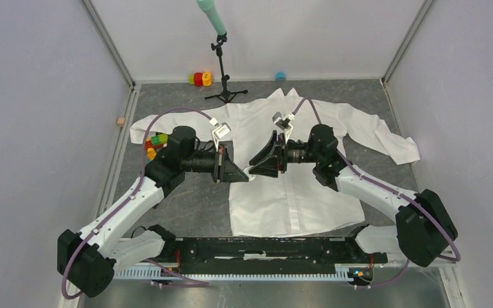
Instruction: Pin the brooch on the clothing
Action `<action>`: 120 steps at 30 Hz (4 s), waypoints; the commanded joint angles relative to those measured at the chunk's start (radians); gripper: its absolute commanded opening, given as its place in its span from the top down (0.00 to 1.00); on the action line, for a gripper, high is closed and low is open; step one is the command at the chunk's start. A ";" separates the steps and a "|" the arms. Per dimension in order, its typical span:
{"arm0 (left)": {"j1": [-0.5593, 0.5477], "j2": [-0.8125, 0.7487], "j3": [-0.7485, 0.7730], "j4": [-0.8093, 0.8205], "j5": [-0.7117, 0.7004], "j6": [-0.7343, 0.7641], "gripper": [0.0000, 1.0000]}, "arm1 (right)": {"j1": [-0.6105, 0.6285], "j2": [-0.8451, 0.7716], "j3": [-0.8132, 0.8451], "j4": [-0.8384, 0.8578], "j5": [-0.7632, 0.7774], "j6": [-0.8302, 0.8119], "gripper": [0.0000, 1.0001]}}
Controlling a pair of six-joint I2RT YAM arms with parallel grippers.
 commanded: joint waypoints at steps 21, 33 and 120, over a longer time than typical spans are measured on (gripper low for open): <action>-0.042 0.084 0.081 0.445 0.000 -0.105 0.98 | -0.090 -0.497 -0.095 -0.169 0.176 -0.115 0.02; -0.130 0.129 0.087 0.438 0.056 -0.088 0.98 | -0.061 -0.412 -0.172 0.175 0.132 0.043 0.19; -0.171 0.126 0.178 0.015 -0.395 0.149 0.98 | 0.004 -0.582 -0.081 -0.537 0.833 -0.325 0.09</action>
